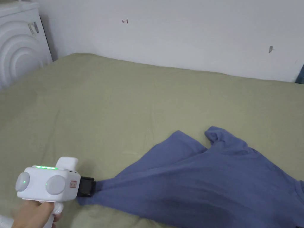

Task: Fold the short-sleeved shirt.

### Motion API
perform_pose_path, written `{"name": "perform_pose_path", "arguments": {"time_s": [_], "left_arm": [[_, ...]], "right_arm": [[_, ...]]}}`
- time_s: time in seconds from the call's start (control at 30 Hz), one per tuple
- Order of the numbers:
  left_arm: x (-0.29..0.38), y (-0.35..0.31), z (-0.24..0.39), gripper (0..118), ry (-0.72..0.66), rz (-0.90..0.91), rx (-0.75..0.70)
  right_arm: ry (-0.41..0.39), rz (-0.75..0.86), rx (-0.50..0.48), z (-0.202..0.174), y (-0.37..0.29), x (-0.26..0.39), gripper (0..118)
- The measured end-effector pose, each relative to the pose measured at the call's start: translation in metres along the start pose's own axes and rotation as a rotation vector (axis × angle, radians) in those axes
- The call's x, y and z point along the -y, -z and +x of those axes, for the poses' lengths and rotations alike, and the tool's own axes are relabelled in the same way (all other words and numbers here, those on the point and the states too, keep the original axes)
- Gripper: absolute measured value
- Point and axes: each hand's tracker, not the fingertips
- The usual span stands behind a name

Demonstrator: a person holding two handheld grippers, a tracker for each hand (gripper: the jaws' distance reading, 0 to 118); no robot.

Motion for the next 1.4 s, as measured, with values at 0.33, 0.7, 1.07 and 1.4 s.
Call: {"name": "perform_pose_path", "arguments": {"time_s": [0.33, 0.7, 1.07, 1.4], "left_arm": [[0.011, -0.02, 0.022, 0, 0.092, 0.014, 0.038], [0.01, -0.031, 0.019, 0, 0.001, 0.02, 0.081], [0.003, -0.026, 0.02, 0, -0.002, -0.001, 0.083], [-0.003, -0.027, 0.021, 0, 0.015, -0.016, 0.081]], "right_arm": [[0.005, -0.024, -0.002, 0.007, 0.024, -0.012, 0], [-0.039, -0.089, 0.038, 0.057, 0.175, -0.149, 0], [-0.213, -0.347, 0.017, 0.054, 0.331, -0.193, 111], [-0.206, -0.286, -0.055, 0.041, 0.298, -0.193, 0]]}}
